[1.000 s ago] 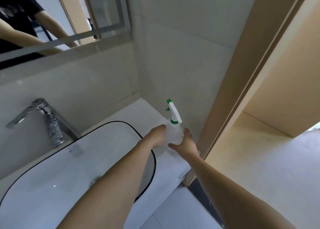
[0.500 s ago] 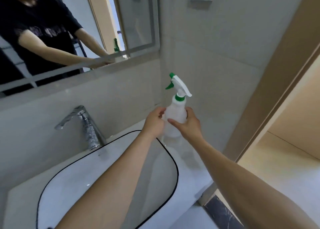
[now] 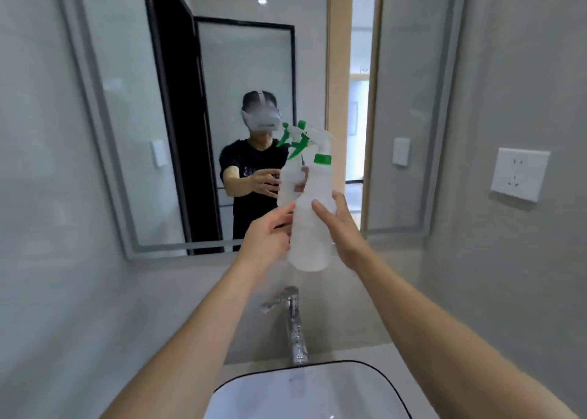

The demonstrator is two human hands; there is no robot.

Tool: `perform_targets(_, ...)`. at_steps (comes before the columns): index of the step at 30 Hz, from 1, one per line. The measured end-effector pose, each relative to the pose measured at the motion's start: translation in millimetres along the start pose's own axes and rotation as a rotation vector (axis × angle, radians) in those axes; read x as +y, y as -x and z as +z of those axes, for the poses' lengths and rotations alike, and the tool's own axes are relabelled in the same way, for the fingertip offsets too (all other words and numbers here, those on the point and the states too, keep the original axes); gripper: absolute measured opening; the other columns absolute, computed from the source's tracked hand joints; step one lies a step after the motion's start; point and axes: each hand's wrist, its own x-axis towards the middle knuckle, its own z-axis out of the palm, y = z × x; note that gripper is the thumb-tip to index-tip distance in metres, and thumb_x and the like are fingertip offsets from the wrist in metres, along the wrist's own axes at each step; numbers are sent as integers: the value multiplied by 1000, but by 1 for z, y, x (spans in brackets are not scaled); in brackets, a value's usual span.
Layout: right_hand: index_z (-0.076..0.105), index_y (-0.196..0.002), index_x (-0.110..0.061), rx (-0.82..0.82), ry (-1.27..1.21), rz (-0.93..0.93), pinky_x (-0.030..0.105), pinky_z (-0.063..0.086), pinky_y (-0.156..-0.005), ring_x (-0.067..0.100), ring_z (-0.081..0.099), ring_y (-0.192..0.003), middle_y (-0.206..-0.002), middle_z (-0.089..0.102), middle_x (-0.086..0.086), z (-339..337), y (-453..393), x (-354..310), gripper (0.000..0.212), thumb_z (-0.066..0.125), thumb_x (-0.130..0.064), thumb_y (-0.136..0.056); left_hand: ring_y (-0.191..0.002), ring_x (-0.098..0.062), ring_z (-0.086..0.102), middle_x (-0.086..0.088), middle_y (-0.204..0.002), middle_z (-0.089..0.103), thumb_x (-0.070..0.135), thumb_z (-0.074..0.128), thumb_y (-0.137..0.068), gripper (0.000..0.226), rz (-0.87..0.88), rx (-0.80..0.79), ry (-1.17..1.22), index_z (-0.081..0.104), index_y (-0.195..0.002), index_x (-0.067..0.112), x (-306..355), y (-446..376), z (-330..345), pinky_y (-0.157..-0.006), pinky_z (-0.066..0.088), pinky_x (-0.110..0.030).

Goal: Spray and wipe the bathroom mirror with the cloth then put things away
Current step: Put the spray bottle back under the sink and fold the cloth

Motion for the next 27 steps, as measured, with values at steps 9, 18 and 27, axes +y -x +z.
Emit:
perform_targets(9, 42, -131, -27, -119, 38, -173, 49, 55, -94, 21, 62, -114, -127, 58, 0, 82, -28, -61, 72, 79, -48, -72, -97, 4, 69, 33, -107, 68, -10, 44, -85, 70, 75, 55, -158, 62, -121, 48, 61, 28, -67, -67, 54, -12)
perform_targets(18, 60, -112, -49, -282, -87, -202, 45, 60, -86, 21, 69, -107, -122, 67, -4, 79, -29, -87, 56, 85, -54, -62, -76, -10, 64, 4, -84, 69, 31, 53, -100, 16, 296, 476, -470, 65, -92, 25, 150, 6, -114, -67, 46, -24)
perform_targets(27, 57, -122, -47, -340, -97, -228, 46, 59, -90, 25, 63, -118, -148, 47, 0, 68, -17, -95, 67, 84, -55, -62, -40, 8, 54, 11, -57, 63, 50, 56, -95, 45, 336, 463, -544, 73, -83, 10, 228, -38, -96, -41, 39, -10)
